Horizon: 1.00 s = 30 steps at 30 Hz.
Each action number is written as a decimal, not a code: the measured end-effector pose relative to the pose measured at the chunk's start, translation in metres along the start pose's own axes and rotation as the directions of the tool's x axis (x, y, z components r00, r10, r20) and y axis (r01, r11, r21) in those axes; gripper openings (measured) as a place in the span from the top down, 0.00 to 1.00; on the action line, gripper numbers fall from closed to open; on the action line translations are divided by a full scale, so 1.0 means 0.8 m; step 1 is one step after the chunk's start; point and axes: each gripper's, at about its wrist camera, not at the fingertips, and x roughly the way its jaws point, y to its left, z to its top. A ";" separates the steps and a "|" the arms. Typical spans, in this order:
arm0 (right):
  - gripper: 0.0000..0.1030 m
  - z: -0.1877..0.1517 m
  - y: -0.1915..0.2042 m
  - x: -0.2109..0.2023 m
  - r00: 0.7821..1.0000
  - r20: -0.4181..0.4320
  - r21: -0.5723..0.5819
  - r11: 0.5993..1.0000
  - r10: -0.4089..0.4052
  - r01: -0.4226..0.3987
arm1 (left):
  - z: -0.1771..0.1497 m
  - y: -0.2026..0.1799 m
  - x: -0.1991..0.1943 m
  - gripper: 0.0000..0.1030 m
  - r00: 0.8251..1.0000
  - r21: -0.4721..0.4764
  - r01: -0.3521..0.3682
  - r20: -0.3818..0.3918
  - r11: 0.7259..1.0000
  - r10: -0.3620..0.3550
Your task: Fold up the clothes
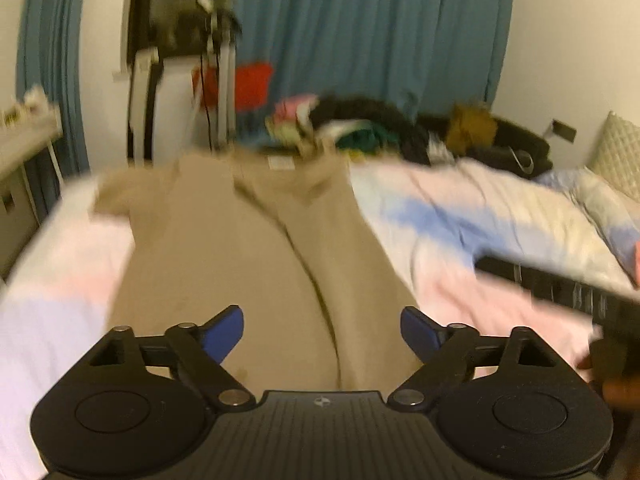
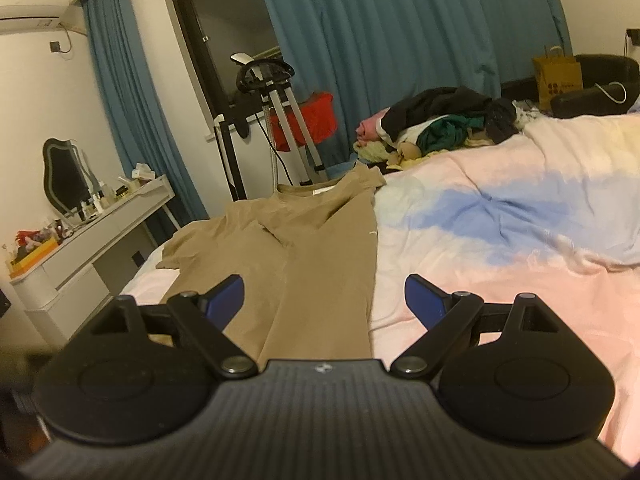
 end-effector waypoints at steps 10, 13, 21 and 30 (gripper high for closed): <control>0.14 -0.007 0.008 0.005 1.000 0.004 -0.036 0.999 -0.018 0.018 | 0.007 0.026 0.013 0.05 0.997 -0.014 -0.057 0.044 0.998 0.057; 0.14 -0.009 0.017 0.008 1.000 -0.008 -0.058 0.998 -0.010 0.009 | 0.005 0.045 0.003 0.05 0.997 -0.028 -0.059 0.056 0.998 0.061; 0.14 0.007 0.059 0.048 0.997 -0.069 -0.174 0.985 -0.021 0.009 | 0.003 0.107 -0.031 0.02 0.991 -0.110 -0.066 0.108 0.992 0.078; 0.14 0.040 0.168 0.233 0.968 -0.229 -0.325 0.930 0.101 -0.174 | -0.013 0.179 -0.036 0.01 0.985 -0.243 -0.101 0.115 0.965 0.132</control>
